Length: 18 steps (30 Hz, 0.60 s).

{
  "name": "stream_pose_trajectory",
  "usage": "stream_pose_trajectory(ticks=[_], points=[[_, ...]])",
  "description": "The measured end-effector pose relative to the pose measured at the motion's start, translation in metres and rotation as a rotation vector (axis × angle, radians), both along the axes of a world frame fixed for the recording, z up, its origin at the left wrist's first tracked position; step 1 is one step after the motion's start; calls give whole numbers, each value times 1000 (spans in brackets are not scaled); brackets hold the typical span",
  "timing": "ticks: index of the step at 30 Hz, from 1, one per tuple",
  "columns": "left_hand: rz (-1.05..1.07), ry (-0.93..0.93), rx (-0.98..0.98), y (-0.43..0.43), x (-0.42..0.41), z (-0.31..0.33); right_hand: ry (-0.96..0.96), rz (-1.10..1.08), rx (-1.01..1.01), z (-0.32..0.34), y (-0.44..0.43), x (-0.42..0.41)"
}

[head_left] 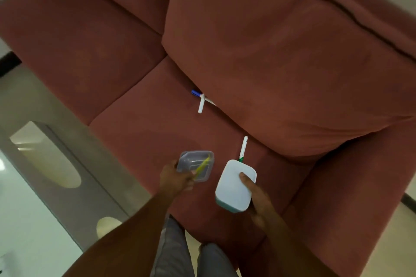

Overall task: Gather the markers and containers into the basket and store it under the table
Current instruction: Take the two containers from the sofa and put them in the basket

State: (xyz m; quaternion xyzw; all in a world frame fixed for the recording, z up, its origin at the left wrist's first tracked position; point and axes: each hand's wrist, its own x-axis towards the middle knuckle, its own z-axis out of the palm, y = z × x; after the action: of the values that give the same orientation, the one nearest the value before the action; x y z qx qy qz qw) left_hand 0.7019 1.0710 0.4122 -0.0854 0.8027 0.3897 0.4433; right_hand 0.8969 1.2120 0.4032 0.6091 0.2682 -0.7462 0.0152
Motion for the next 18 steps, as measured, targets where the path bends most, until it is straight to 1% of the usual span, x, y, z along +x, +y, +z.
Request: stream_pose_trajectory(ticks=[1,4,7,9,11,13,15,16,18], points=[[37,-20,52,-3,-2,10,31,-11,-28,8,-2,-1],[-8,71,117,-11,-8,32,84,-20,-62,28,-4,-9],[54,40,146,-28,-21,59,122,17,-52,55,-7,-34],[141,-8,198,-44,-35,73,147,79,-23,71,-10,-62],[332,-60,290,-65,-54,85,158,185,9,87,-16,-100],[431,23,300,-90,-76,88,172,312,35,100,-25,-142],[450,191,269,-120,-103,82,200,449,51,113,-36,-187],[450,246,258,-137,-117,82,199,508,64,119,-45,-213],[458,272,272,-176,-151,80,179,624,98,125,-68,-270]])
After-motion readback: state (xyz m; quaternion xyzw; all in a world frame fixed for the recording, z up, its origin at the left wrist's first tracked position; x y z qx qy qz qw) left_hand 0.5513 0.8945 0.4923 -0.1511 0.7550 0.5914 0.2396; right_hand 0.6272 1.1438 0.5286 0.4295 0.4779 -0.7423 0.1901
